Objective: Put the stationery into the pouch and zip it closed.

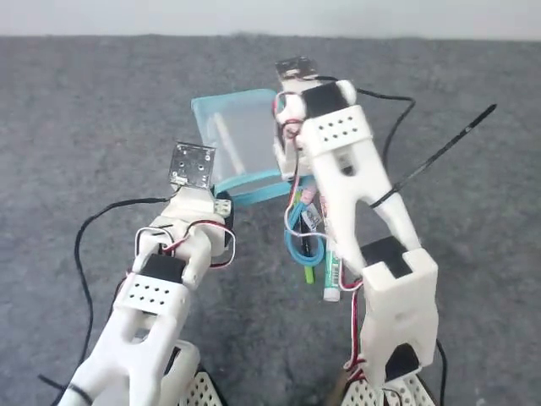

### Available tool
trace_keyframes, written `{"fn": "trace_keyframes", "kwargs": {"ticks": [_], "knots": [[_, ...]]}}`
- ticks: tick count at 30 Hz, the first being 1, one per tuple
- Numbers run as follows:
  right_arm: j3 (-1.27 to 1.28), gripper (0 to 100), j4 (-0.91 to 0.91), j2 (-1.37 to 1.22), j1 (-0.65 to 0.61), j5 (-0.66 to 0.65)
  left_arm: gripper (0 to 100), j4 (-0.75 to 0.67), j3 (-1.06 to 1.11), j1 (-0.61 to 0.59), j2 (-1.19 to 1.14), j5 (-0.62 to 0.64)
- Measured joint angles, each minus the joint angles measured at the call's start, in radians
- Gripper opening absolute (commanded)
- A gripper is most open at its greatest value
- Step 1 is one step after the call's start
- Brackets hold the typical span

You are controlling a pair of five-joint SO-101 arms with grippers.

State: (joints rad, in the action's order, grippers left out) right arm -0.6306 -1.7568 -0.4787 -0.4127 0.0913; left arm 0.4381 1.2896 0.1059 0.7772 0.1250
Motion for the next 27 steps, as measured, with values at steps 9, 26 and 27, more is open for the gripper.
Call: {"fn": "trace_keyframes", "kwargs": {"ticks": [9, 26, 27], "knots": [[0.006, 28.8, 0.0, 0.258, 0.008, -0.031, 1, 0.0, 0.002, -0.008, -0.002, 0.005], [1.062, 28.5, 0.562, 0.878, -0.069, -0.13, 1, 0.0, 0.002, -0.008, -0.002, 0.008], [1.115, 28.5, 0.6, 0.888, -0.069, -0.13, 1, 0.0, 0.002, -0.008, -0.002, 0.008]]}}
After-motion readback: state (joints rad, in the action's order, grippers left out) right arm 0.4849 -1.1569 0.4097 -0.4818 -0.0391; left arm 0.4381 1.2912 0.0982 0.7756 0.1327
